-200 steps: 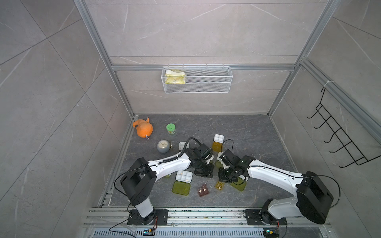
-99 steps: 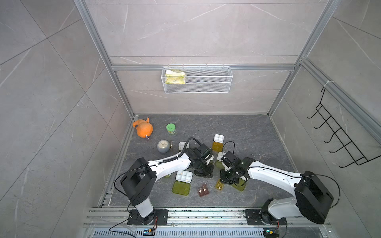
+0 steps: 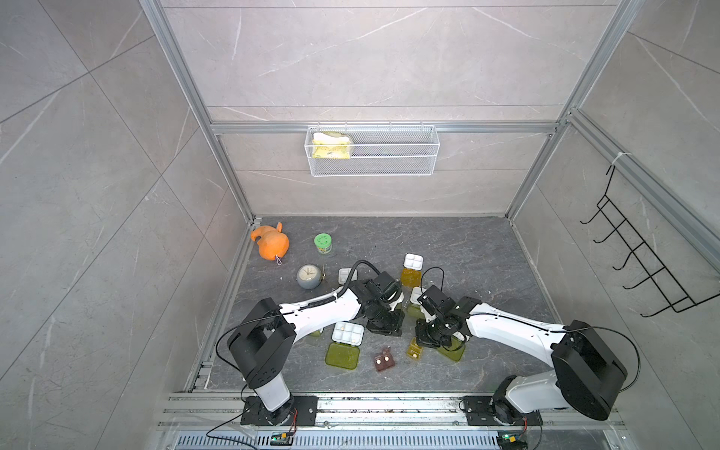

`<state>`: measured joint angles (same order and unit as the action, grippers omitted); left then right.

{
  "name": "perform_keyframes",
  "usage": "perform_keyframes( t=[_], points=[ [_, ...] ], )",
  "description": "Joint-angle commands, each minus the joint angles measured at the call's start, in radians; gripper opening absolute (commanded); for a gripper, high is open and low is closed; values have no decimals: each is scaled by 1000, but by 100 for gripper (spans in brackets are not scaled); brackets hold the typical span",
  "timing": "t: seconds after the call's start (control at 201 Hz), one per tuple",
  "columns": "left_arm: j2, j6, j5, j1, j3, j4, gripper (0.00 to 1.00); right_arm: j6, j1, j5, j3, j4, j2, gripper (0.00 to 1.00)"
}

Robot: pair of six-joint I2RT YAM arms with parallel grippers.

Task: Close pillboxes
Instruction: Close the lid on the pillbox.

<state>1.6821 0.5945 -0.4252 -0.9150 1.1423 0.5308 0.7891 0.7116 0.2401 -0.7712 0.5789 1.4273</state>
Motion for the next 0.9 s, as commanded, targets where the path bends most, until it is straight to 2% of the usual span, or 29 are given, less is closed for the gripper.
perform_keyframes(
  t=[0.0,0.891],
  points=[
    [-19,2,-15,-2,5,8,0,-19,-6,5,13,-1,18,7],
    [-23,47,10,-4,1,-12,0,-37,-18,35,55,-43,27,7]
  ],
)
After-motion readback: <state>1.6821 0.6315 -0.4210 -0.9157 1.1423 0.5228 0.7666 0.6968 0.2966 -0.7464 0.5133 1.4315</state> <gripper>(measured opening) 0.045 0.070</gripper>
